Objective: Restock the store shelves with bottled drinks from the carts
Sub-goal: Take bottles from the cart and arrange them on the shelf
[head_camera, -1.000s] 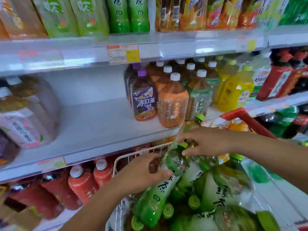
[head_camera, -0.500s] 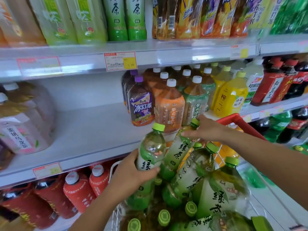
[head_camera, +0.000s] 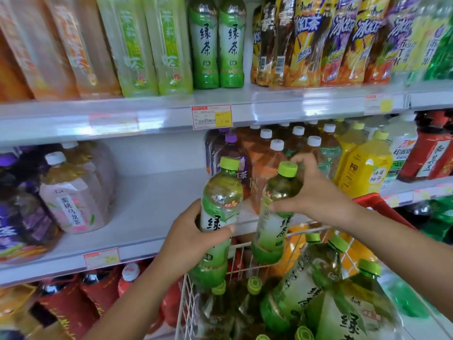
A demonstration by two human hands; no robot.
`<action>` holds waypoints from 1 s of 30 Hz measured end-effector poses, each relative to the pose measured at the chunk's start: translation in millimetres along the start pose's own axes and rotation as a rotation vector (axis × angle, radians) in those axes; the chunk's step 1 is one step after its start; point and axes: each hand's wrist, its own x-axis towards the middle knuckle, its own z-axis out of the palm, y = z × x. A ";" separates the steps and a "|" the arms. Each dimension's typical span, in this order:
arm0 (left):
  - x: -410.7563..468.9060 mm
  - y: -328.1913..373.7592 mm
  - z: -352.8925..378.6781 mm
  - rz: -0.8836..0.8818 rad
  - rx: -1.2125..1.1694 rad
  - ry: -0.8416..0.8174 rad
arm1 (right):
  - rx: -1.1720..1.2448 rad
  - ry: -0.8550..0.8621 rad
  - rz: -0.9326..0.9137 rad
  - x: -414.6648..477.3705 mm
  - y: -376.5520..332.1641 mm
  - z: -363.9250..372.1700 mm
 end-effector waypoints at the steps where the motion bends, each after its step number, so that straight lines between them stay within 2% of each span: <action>1: 4.6 10.3 -7.0 0.042 -0.005 0.018 | 0.054 0.058 -0.039 1.0 -13.8 -8.8; 8: 43.8 103.2 -71.7 0.319 0.051 0.256 | 0.219 0.422 -0.447 20.8 -122.1 -77.3; 11: 61.8 129.1 -101.8 0.423 0.115 0.369 | 0.183 0.498 -0.582 34.3 -161.7 -94.5; 14: 76.6 141.7 -123.0 0.465 0.119 0.412 | 0.135 0.541 -0.675 54.8 -189.2 -99.3; 22: 105.0 137.3 -133.5 0.489 0.037 0.374 | -0.078 0.415 -0.614 137.9 -216.6 -68.7; 26: 114.1 132.4 -131.6 0.478 -0.100 0.357 | -0.100 0.415 -0.533 178.4 -220.6 -57.4; 30: 118.3 127.7 -129.7 0.464 -0.135 0.353 | -0.036 0.368 -0.450 209.0 -217.7 -49.5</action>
